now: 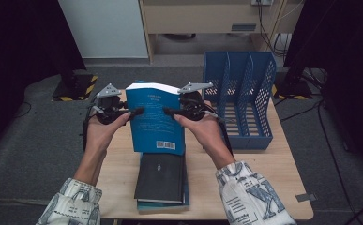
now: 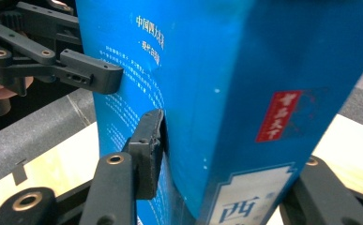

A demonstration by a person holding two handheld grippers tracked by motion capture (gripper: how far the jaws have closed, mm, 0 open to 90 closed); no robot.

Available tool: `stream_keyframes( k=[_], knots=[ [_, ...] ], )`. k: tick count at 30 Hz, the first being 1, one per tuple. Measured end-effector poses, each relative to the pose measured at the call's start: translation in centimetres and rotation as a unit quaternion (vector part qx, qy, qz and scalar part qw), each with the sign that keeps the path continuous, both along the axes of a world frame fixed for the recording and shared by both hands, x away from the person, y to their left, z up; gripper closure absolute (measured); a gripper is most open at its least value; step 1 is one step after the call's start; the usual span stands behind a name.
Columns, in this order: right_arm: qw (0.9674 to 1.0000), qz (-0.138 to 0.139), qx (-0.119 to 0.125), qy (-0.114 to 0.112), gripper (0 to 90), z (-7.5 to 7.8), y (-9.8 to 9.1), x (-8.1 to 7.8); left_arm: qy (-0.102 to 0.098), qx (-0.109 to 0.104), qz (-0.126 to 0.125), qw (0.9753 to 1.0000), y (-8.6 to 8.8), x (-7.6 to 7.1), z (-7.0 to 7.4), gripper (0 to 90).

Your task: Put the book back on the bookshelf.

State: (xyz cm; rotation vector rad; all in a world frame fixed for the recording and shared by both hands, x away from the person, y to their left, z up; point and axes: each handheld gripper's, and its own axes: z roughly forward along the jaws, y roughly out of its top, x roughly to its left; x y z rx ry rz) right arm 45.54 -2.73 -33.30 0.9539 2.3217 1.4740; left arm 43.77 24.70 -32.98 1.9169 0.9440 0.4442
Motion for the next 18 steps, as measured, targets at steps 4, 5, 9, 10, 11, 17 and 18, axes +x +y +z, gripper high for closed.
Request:
stream_keyframes(
  k=[4,5,9,10,11,17,18],
  knots=[
    [0.9998,0.015,0.001,-0.01,55.1,0.1,-0.2,-1.5,-0.009,-0.005,-0.006,0.9999,0.2,-1.4,0.0,48.9],
    [0.9997,0.02,0.002,-0.015,55.4,0.1,-0.3,-2.1,-0.014,-0.008,-0.006,0.9998,0.3,-2.2,-0.1,48.1],
    [0.9993,0.031,0.005,-0.019,56.6,0.1,-0.4,-3.2,-0.031,-0.013,0.004,0.9994,0.4,-3.2,-0.6,47.4],
    [0.9991,0.034,0.004,-0.026,56.8,0.0,-0.4,-4.0,-0.035,-0.027,0.006,0.999,0.7,-3.6,-1.0,48.3],
    [0.9991,0.034,0.004,-0.026,56.8,0.0,-0.4,-4.0,-0.035,-0.027,0.006,0.999,0.7,-3.6,-1.0,49.1],
    [0.9983,0.045,0.011,-0.036,57.0,-0.2,-0.6,-4.7,-0.047,-0.028,0.012,0.9984,0.6,-4.4,-2.4,45.4],
    [0.9983,0.045,0.011,-0.036,57.0,-0.2,-0.6,-4.7,-0.047,-0.028,0.012,0.9984,0.6,-4.4,-2.4,44.5]
  ],
)
